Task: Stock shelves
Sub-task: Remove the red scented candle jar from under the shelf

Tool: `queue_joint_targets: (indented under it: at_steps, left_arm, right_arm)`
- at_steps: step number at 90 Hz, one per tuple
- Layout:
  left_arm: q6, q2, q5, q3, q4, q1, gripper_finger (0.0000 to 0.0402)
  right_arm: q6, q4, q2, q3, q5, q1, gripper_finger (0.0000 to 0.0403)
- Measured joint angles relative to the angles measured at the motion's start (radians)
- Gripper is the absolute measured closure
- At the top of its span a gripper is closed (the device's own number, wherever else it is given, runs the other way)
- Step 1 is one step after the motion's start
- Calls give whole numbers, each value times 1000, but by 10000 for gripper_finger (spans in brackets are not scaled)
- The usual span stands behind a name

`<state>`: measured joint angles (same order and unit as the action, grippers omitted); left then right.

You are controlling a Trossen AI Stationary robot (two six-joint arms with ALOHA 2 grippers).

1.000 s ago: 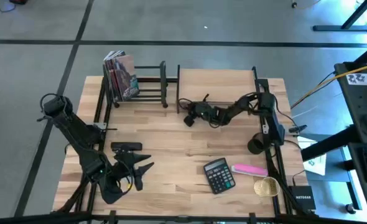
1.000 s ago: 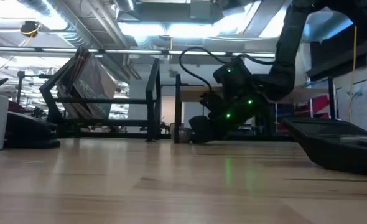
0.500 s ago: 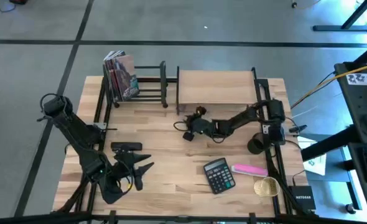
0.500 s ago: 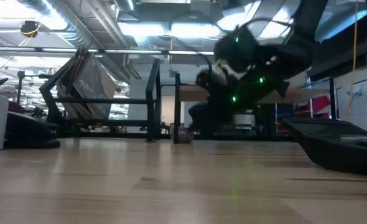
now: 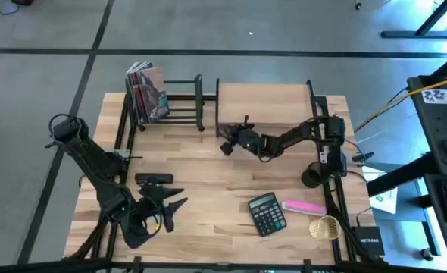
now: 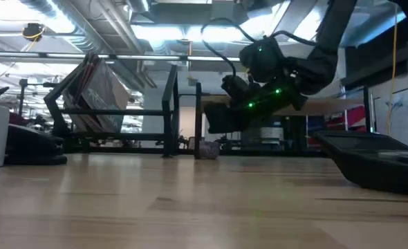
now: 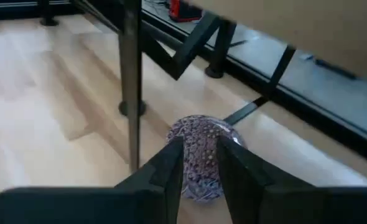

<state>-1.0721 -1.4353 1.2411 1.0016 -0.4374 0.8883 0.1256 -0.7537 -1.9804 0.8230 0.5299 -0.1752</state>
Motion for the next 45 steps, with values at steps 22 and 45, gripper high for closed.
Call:
queue_joint_targets:
  at_steps: [22, 45]
  left_arm:
    - [-2, 0, 0, 0, 3, 0, 259]
    - [-9, 0, -3, 0, 5, 0, 259]
  right_arm:
    - [3, 1, 0, 0, 1, -10, 322]
    - [77, -21, -45, 5, -69, -34, 322]
